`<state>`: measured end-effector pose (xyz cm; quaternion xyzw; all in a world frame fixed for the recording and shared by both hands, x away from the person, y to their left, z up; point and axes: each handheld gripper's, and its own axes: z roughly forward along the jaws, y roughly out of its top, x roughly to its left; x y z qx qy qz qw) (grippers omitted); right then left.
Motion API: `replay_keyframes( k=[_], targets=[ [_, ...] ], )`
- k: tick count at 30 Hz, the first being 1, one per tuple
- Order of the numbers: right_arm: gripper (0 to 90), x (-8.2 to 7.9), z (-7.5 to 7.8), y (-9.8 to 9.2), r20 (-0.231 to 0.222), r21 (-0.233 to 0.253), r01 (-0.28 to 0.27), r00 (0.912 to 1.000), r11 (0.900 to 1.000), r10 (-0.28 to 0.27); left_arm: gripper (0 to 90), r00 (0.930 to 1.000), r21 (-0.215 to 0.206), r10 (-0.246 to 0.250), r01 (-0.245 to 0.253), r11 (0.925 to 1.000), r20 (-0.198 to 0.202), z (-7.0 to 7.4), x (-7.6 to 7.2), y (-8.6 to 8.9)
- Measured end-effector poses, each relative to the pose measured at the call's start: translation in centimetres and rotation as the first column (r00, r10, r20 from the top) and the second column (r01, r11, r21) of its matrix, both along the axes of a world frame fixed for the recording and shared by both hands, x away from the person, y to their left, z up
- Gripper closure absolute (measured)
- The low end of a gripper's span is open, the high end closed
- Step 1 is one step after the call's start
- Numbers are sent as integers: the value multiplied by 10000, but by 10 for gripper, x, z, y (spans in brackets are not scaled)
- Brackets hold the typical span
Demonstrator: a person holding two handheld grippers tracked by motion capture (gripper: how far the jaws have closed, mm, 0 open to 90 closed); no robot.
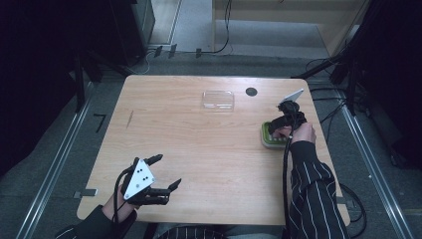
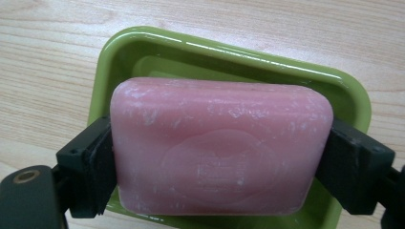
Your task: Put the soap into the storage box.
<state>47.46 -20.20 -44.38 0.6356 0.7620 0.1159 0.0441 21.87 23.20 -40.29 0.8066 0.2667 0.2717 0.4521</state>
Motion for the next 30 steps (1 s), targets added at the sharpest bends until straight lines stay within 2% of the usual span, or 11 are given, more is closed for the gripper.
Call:
replay_keyframes(
  k=[30],
  targets=[
    [130, 2, -11, -1, -235, -72, 310, 9992, 9995, -311, 140, 10000, 33, -7, 7, 10000, 4, 0, 0, 0]
  ],
)
